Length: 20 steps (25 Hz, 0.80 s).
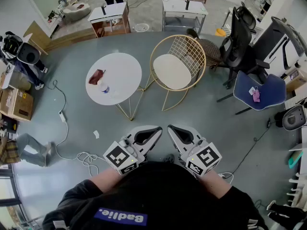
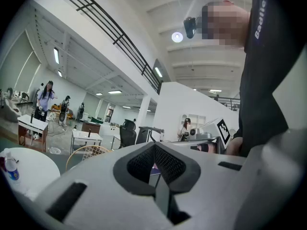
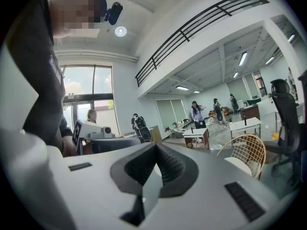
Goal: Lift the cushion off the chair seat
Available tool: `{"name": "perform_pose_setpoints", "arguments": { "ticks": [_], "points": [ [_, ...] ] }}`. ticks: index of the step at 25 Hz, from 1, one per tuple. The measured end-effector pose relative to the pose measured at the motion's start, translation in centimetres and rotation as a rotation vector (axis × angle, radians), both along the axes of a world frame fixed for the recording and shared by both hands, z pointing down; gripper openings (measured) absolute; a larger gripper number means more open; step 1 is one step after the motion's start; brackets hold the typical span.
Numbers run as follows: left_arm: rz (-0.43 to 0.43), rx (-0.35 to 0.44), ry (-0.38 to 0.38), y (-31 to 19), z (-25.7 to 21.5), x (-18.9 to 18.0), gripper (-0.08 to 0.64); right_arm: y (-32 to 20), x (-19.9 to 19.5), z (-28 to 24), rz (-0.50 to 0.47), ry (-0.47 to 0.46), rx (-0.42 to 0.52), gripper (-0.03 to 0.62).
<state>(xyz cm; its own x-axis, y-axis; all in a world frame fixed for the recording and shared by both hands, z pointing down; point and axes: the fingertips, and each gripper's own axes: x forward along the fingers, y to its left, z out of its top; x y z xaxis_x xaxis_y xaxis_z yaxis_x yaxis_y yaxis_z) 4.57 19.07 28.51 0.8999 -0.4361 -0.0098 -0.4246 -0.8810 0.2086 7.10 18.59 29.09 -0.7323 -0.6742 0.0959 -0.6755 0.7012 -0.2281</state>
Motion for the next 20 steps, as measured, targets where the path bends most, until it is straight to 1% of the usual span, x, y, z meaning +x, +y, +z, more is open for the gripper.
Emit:
{"name": "perform_pose_setpoints", "arguments": {
  "ticks": [13,20],
  "points": [
    [-0.018,0.003,-0.003,0.09,-0.41,0.16,0.014,-0.02,0.00,-0.44,-0.018,-0.007,0.001,0.025],
    [-0.062,0.001,-0.017,0.23,0.01,0.26,0.014,0.00,0.52,0.21,-0.048,-0.037,-0.009,0.025]
  ]
}}
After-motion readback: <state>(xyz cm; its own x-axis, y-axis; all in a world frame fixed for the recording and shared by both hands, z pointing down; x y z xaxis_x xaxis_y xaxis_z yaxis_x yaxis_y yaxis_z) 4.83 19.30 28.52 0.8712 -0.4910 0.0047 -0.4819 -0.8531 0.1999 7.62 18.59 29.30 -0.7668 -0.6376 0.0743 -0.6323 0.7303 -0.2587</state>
